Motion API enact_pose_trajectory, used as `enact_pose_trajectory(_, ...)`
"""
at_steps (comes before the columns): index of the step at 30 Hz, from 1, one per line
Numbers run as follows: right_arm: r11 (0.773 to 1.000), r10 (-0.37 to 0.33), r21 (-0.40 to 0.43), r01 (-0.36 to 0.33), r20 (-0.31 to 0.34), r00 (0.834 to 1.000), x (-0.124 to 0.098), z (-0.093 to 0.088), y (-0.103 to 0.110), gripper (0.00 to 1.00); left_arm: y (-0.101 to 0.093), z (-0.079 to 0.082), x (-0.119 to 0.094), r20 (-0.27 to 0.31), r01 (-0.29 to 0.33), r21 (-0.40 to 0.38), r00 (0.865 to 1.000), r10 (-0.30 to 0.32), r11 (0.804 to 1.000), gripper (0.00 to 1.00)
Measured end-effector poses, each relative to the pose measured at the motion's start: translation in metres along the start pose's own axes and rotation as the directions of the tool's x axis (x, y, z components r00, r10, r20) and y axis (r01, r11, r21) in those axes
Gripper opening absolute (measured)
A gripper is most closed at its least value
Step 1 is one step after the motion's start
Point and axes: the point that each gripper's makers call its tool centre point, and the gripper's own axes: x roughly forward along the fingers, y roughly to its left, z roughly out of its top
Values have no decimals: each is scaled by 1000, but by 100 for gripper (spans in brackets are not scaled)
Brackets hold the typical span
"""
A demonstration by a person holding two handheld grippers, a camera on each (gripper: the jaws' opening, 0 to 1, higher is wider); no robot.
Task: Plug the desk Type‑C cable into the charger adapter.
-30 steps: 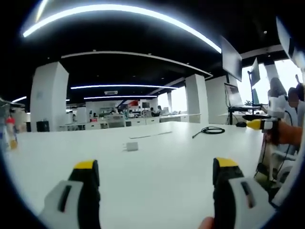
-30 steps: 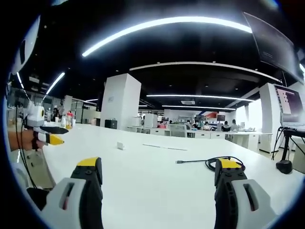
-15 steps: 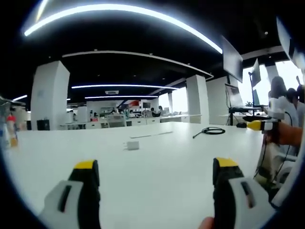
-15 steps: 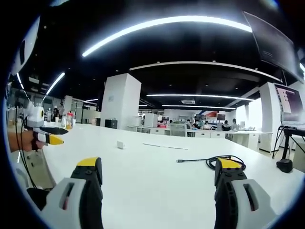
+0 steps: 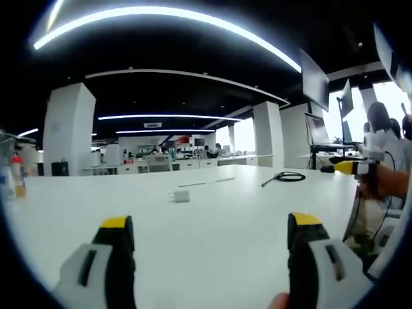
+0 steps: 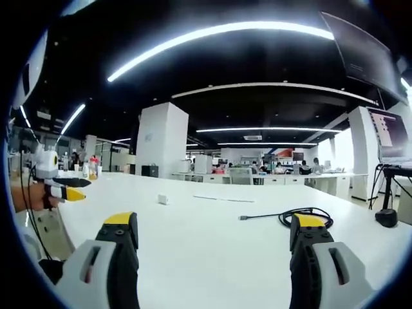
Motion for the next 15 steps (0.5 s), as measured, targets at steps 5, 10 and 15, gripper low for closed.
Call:
enact_pose_trajectory(5,1000,9,1,-9,3,1000,1,1,3,100,-1,-2,0,-13,9,2,1000,-8,1000,100)
enact_pose_trajectory(10,1000,16,-6,-16,1,1000,2,2,6,100,-2,-1,-1,-12,13,10,1000,-13,1000,100)
enact_pose_trajectory(15,999,29,-14,-29,-3,1000,4,4,9,100,-4,-3,0,-16,20,4,1000,-20,1000,100)
